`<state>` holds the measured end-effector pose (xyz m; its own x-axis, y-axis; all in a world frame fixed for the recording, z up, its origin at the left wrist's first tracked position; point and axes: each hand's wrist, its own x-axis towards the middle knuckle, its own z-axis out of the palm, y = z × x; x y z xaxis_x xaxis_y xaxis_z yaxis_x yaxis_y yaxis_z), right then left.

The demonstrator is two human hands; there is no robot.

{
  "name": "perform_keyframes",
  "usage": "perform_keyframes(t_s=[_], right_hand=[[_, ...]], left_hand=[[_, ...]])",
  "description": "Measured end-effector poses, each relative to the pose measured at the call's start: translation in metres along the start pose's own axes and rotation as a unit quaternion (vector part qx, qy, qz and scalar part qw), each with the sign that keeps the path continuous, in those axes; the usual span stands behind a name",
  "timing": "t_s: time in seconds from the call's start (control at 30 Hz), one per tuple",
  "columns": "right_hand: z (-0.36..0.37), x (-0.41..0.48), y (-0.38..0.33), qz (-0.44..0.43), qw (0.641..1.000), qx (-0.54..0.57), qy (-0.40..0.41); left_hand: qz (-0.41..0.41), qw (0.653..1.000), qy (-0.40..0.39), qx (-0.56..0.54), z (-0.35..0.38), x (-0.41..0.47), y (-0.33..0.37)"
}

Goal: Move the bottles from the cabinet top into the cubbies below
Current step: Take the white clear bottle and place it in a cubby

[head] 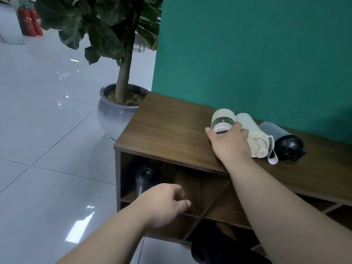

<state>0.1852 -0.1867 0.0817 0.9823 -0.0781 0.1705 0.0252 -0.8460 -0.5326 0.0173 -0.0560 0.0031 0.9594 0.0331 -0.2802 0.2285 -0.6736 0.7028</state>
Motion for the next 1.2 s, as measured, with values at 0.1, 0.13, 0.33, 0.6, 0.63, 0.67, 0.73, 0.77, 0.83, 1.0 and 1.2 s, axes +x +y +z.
perform_keyframes(t_s=[0.1, 0.13, 0.33, 0.6, 0.63, 0.67, 0.73, 0.77, 0.83, 1.0, 1.2], right_hand=[[0.01, 0.017, -0.009, 0.056, 0.998, 0.0, 0.004], [0.012, 0.021, -0.01, 0.072, 0.997, 0.005, 0.01], [0.014, 0.025, -0.001, 0.052, 0.998, 0.029, 0.028], [-0.025, -0.041, 0.028, -0.076, 0.953, 0.294, -0.002], [-0.032, -0.051, 0.032, -0.096, 0.937, 0.335, -0.009], [-0.04, -0.06, 0.037, -0.114, 0.922, 0.37, -0.017], [-0.051, -0.077, 0.045, -0.147, 0.898, 0.412, -0.048], [-0.053, -0.085, 0.05, -0.165, 0.896, 0.408, -0.067], [-0.048, -0.098, 0.061, -0.185, 0.911, 0.354, -0.104], [-0.005, -0.121, 0.09, -0.185, 0.943, 0.209, -0.182], [0.047, -0.113, 0.103, -0.146, 0.95, 0.173, -0.214]], left_hand=[[-0.003, 1.0, 0.0, -0.01, -0.004, 0.007, -0.009], [-0.004, 1.0, 0.004, -0.015, -0.005, 0.009, -0.013], [-0.019, 0.996, 0.026, -0.084, -0.013, 0.017, -0.029], [-0.016, 0.993, 0.035, -0.11, -0.014, 0.011, -0.031], [-0.016, 0.992, 0.034, -0.123, -0.014, 0.01, -0.032], [-0.014, 0.99, 0.026, -0.137, -0.014, 0.009, -0.033], [-0.002, 0.99, -0.005, -0.138, -0.013, 0.007, -0.038], [0.009, 0.992, -0.027, -0.127, -0.011, 0.007, -0.04], [0.027, 0.991, -0.074, -0.112, -0.005, 0.009, -0.045], [0.048, 0.985, -0.128, -0.105, 0.031, 0.019, -0.045], [0.024, 0.994, -0.035, -0.098, 0.074, 0.054, -0.056]])
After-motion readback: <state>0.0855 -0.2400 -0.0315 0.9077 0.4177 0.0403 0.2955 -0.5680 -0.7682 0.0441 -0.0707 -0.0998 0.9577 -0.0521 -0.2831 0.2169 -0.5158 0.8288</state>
